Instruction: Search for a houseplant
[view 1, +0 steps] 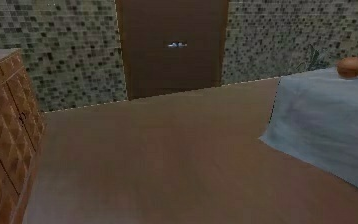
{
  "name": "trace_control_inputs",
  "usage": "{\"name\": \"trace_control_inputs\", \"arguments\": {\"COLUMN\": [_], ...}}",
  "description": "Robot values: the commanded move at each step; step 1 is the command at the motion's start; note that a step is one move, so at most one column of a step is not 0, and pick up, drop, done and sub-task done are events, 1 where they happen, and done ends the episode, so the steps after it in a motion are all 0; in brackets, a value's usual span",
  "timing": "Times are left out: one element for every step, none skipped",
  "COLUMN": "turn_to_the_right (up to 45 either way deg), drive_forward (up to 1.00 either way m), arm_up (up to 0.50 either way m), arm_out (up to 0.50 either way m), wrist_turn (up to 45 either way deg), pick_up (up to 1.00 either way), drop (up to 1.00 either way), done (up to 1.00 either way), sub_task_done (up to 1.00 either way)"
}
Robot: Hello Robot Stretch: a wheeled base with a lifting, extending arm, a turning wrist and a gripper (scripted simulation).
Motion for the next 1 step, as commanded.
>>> {"name": "trace_control_inputs", "arguments": {"turn_to_the_right": [9.0], "drive_forward": [0.00], "arm_up": [0.00], "arm_out": [0.00], "wrist_turn": [0.0], "pick_up": [0.00], "drop": [0.00], "done": [0.00], "sub_task_done": [0.00]}}
